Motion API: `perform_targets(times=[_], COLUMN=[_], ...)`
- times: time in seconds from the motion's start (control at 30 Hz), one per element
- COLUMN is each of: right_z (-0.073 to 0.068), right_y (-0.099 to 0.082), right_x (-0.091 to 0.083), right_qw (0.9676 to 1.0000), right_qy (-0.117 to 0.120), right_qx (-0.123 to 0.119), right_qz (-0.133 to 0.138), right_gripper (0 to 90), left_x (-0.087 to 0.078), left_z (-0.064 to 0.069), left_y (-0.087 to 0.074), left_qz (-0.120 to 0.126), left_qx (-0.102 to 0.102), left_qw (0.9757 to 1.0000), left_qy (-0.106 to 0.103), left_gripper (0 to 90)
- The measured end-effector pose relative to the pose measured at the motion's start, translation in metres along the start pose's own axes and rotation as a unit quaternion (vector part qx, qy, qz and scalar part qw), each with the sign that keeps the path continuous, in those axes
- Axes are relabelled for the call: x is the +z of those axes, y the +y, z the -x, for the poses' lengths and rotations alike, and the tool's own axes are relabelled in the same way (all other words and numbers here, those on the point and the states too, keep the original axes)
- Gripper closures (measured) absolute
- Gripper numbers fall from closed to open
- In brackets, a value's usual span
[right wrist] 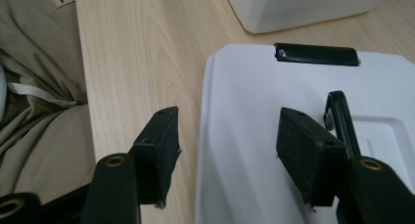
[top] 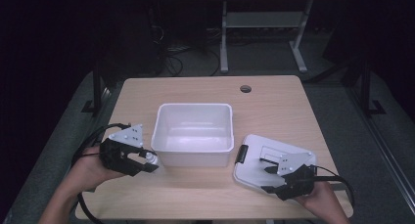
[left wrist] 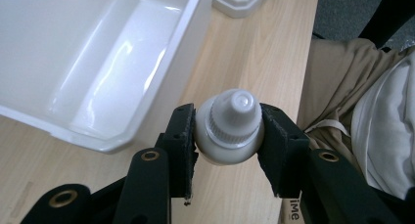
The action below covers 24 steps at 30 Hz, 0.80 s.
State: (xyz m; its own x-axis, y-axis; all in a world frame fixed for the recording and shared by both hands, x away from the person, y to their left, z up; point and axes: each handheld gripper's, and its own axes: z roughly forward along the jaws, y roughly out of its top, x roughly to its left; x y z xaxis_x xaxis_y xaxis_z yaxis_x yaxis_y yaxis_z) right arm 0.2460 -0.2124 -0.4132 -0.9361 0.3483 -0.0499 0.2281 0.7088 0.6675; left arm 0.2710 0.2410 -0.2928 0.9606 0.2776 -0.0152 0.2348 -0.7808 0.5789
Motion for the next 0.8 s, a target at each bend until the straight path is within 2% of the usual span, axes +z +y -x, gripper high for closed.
perform_targets(times=[0.33, 0.57, 0.73, 0.8], right_z=[-0.001, -0.001, -0.001, 0.000], right_y=[0.000, 0.000, 0.000, 0.000], right_x=[-0.002, -0.003, -0.004, -0.004], right_qw=[1.0000, 1.0000, 1.0000, 1.0000], right_qy=[0.000, 0.001, 0.000, -0.001], right_qx=[0.001, 0.002, 0.005, 0.004], right_qz=[0.003, 0.005, 0.006, 0.006], right_gripper=[40.3, 40.3, 40.1, 40.1], left_x=[-0.014, -0.017, -0.016, -0.015], left_z=[-0.013, -0.022, -0.027, -0.029], left_y=[0.012, 0.019, 0.024, 0.026], left_qz=[0.000, 0.008, 0.001, 0.004], left_qx=[-0.002, -0.008, -0.003, -0.008], left_qw=[0.9999, 0.9998, 0.9997, 0.9997], left_qy=[0.012, 0.019, 0.023, 0.022], left_gripper=[59.8, 59.8, 59.8, 59.8])
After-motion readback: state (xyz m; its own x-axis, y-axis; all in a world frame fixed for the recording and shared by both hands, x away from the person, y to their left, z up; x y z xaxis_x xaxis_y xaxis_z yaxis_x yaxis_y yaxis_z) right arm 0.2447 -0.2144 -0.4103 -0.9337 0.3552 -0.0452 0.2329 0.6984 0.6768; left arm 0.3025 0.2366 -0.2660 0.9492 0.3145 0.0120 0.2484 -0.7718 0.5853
